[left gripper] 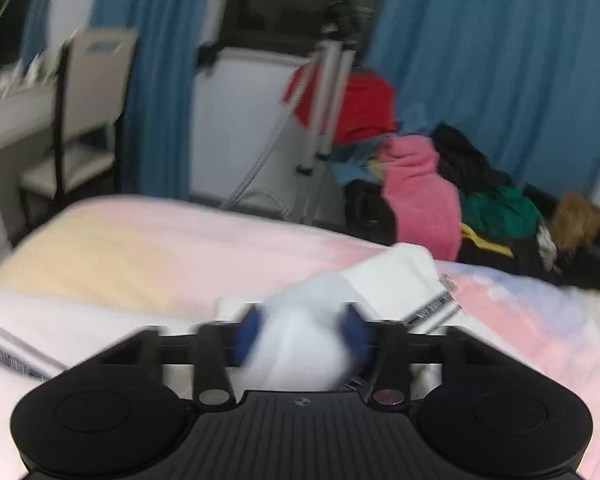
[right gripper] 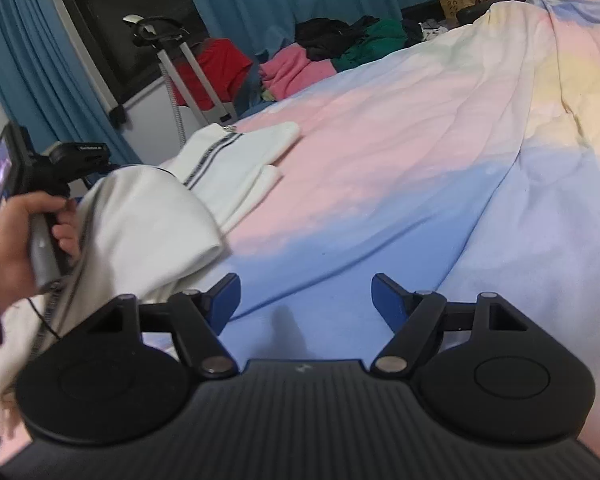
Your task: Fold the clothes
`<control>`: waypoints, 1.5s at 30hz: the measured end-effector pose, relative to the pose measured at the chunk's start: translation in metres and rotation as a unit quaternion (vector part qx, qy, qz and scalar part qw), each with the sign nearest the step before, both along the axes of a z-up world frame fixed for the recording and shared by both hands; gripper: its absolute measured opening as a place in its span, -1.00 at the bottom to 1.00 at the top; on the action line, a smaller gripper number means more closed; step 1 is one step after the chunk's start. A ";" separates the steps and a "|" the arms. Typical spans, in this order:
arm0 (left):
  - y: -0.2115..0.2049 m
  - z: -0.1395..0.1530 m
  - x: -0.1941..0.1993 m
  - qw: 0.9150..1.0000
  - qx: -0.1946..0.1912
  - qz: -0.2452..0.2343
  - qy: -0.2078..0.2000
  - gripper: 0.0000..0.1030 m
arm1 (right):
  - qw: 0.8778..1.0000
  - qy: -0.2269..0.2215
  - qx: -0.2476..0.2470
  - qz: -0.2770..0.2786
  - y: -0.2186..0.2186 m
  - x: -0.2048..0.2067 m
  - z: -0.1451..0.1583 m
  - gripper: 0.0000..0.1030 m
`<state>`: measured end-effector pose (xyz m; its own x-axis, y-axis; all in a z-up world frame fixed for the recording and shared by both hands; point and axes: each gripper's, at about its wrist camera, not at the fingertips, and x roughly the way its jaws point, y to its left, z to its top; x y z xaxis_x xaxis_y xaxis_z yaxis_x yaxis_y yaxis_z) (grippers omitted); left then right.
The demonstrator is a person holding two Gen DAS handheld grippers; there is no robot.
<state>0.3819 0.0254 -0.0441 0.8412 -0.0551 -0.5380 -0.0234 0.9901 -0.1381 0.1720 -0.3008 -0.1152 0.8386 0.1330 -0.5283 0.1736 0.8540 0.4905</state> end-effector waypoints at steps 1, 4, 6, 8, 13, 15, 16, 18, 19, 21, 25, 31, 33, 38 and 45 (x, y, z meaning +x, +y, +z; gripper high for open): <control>-0.007 0.004 -0.007 1.000 0.022 -0.018 -0.012 -0.75 | 1.000 0.002 0.005 -0.003 -0.002 0.001 -0.002 0.46; -0.030 0.016 -0.043 0.994 0.085 -0.056 -0.050 -0.82 | 1.000 0.004 0.015 -0.012 -0.007 0.003 -0.007 0.45; -0.042 0.025 -0.076 0.987 0.112 -0.085 -0.078 -0.83 | 1.000 -0.005 0.012 -0.013 -0.007 -0.004 -0.003 0.45; -0.055 0.034 -0.118 0.979 0.124 -0.121 -0.112 -0.84 | 1.000 -0.013 0.011 -0.007 -0.005 -0.010 0.002 0.45; -0.056 0.019 -0.241 0.975 0.084 -0.159 -0.130 -0.91 | 0.999 -0.033 0.006 0.009 -0.001 -0.025 0.013 0.45; -0.051 0.004 -0.280 0.978 0.057 -0.164 -0.113 -0.91 | 0.999 -0.041 0.004 0.015 0.001 -0.032 0.017 0.45; -0.049 -0.005 -0.294 0.980 0.047 -0.164 -0.099 -0.91 | 0.999 -0.044 0.004 0.018 0.002 -0.035 0.020 0.45; -0.044 -0.015 -0.299 0.983 0.033 -0.159 -0.088 -0.91 | 0.998 -0.052 0.002 0.024 0.004 -0.041 0.024 0.45; -0.042 -0.018 -0.297 0.983 0.026 -0.159 -0.084 -0.92 | 0.998 -0.056 0.001 0.027 0.005 -0.044 0.026 0.45; -0.038 -0.024 -0.294 0.985 0.011 -0.158 -0.075 -0.92 | 0.997 -0.060 0.006 0.038 0.007 -0.049 0.030 0.45; -0.030 -0.035 -0.288 0.986 -0.017 -0.155 -0.058 -0.92 | 0.995 -0.069 0.021 0.068 0.011 -0.064 0.037 0.44; -0.017 -0.053 -0.279 0.986 -0.061 -0.152 -0.032 -0.92 | 0.994 -0.055 0.005 0.092 0.021 -0.025 0.071 0.38; -0.013 -0.059 -0.276 0.986 -0.075 -0.150 -0.023 -0.91 | 0.993 -0.052 -0.030 0.107 0.033 0.013 0.089 0.39; 0.006 -0.073 -0.256 0.978 -0.142 -0.150 -0.004 -0.91 | 0.988 -0.034 -0.067 0.136 0.077 0.136 0.129 0.39; 0.025 -0.101 -0.228 0.970 -0.186 -0.152 0.024 -0.91 | 0.975 0.026 -0.150 0.164 0.159 0.292 0.123 0.35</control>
<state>0.1540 0.0502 -0.1447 0.7301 -0.4955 -0.4705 0.2477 0.8337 -0.4936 0.4639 -0.1414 0.0082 0.7486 0.2220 -0.6247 -0.1150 0.9715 0.2074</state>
